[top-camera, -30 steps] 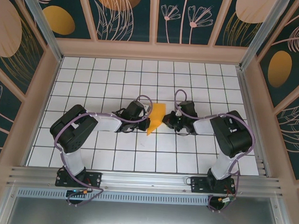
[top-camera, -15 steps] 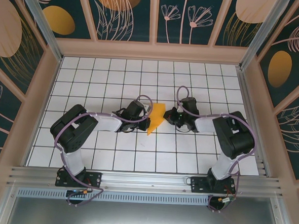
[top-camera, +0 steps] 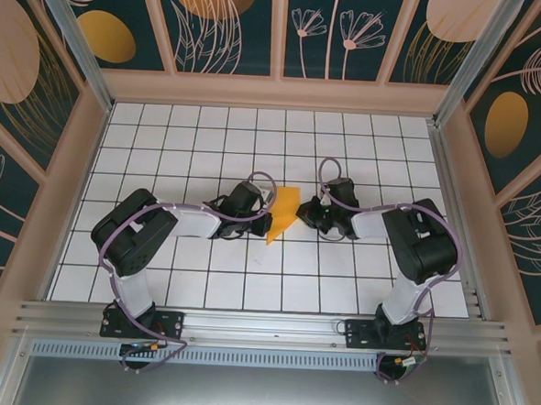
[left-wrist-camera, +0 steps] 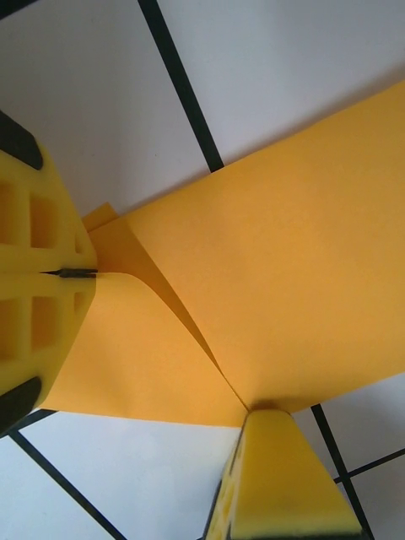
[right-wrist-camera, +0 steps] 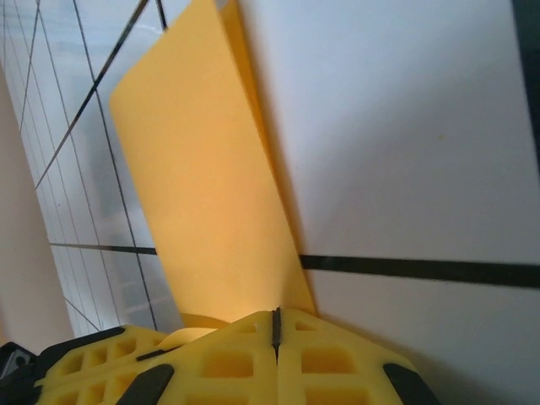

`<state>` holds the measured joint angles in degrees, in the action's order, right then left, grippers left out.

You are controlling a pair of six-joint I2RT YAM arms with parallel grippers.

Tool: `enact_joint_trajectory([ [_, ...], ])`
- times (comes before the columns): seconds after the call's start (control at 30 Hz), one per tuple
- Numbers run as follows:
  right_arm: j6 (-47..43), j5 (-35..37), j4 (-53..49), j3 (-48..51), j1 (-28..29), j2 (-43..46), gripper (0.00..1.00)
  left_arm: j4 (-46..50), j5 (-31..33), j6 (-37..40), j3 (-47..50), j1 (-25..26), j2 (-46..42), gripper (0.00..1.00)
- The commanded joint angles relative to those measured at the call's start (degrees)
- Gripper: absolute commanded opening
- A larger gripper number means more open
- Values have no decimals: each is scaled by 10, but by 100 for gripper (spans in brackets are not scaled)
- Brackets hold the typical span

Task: Fold a paper plane with a square sheet of paper (pick it up from the middle)
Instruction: Third fold the triangle at the center of the table.

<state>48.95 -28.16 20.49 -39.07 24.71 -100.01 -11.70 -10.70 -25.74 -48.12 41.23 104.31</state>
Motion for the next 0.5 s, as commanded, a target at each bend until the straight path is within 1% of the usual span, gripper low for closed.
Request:
enact_joint_trajectory([
  [0.0, -11, -16, 7, -7, 10, 41, 7, 50, 0, 12, -1, 1, 21, 0],
  [0.03, -9, -28, 16, -9, 16, 36, 7, 51, -1, 12, -2, 0, 21, 0],
  [0.13, -3, -19, 16, -22, 27, 18, 7, 52, -3, 13, -6, 0, 23, 0],
  [0.23, -7, -25, 8, -42, 31, -11, 7, 55, -3, 14, -9, 0, 24, 0],
  [0.47, 9, -27, 46, -26, 56, -27, 6, 62, 4, 16, -13, 1, 23, 0],
])
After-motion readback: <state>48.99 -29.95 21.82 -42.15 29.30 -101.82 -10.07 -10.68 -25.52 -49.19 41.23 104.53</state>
